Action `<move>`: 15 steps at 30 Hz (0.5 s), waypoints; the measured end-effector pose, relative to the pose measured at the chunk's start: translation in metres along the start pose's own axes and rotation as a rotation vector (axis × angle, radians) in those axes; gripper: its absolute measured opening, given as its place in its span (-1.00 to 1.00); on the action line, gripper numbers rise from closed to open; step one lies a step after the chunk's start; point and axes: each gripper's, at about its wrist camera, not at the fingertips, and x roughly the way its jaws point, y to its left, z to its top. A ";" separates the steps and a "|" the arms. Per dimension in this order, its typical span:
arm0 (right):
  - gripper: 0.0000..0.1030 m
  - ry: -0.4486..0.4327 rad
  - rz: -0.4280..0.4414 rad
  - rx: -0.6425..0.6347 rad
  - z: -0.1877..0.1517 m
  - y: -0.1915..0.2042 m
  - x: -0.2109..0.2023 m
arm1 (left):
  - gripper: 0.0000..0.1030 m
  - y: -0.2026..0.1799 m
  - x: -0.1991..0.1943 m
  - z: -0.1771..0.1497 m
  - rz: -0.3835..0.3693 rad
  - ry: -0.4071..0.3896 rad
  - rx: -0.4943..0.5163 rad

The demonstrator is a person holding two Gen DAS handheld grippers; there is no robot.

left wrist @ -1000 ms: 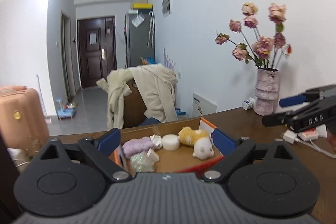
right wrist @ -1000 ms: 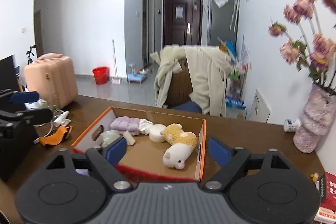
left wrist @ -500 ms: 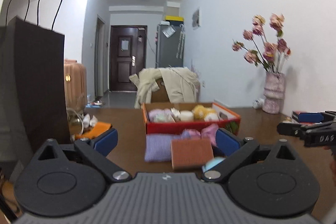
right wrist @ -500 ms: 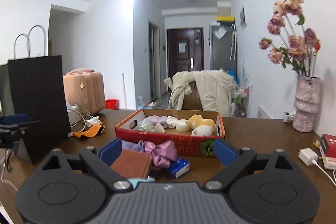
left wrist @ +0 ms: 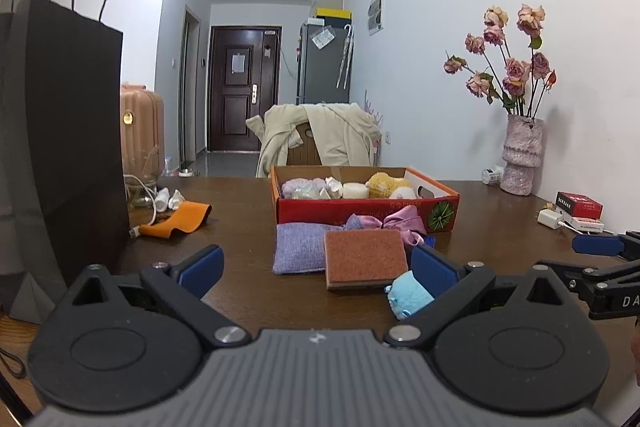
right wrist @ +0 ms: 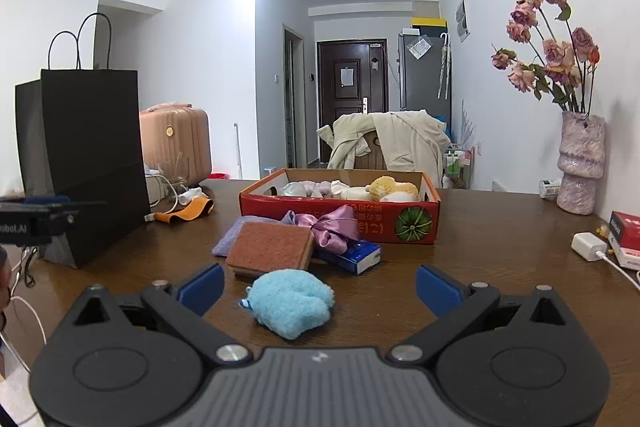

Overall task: Organize soft objects
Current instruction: 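Close both grippers on the brown scouring sponge pad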

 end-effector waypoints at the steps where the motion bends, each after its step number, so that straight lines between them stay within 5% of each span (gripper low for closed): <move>1: 0.98 0.001 -0.001 0.002 0.001 -0.001 0.004 | 0.98 0.001 0.004 -0.001 -0.003 0.007 -0.002; 5: 0.90 0.020 0.008 0.035 0.002 -0.003 0.021 | 0.97 0.000 0.027 -0.001 -0.017 0.040 -0.014; 15: 0.54 0.118 0.062 0.123 0.018 -0.008 0.100 | 0.45 0.006 0.122 0.007 -0.098 0.143 -0.070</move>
